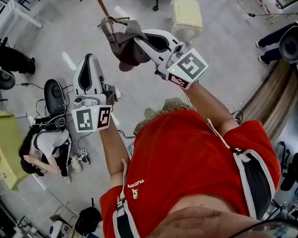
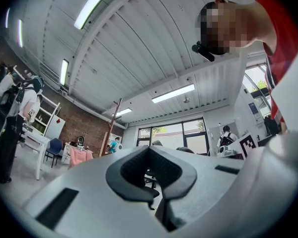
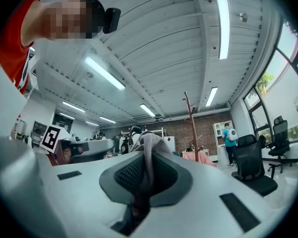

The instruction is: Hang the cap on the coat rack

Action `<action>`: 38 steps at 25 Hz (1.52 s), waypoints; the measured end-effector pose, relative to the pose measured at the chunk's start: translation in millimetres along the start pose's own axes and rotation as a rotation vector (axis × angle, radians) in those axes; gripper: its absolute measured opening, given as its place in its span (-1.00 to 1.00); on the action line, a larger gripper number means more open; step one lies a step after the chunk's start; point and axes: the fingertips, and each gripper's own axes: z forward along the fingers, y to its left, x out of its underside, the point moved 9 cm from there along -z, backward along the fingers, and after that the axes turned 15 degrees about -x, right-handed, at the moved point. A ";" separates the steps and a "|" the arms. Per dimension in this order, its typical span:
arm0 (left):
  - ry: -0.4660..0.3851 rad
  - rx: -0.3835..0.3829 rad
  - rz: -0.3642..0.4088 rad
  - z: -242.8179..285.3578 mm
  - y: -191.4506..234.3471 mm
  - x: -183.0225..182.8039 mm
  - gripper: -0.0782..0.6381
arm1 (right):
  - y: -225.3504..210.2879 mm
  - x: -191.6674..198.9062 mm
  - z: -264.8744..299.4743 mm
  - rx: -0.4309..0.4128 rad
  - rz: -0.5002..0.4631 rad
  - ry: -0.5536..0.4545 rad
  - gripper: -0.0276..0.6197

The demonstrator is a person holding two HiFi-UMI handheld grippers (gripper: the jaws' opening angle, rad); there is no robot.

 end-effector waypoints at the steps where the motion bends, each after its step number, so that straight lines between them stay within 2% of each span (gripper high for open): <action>1: 0.001 0.002 0.002 2.9 6.9 0.3 -0.76 | -3.1 1.0 8.0 0.006 -0.004 0.004 -0.81; 5: 0.009 -0.003 0.006 20.5 31.9 1.8 -0.76 | -23.0 4.9 40.0 0.027 -0.014 0.025 -0.81; 13: 0.002 -0.041 0.023 84.0 78.5 17.4 -0.76 | -90.1 25.9 106.0 0.052 -0.052 0.038 -0.81; 27: 0.038 -0.144 0.082 273.9 160.1 65.1 -0.76 | -264.2 77.2 234.9 -0.010 -0.032 0.052 -0.81; 32: 0.050 -0.167 0.081 323.7 187.1 76.2 -0.76 | -314.5 90.3 277.8 0.031 -0.041 0.075 -0.81; 38: 0.076 -0.157 0.070 360.4 220.1 94.1 -0.76 | -342.7 111.2 326.3 0.140 -0.096 0.121 -0.81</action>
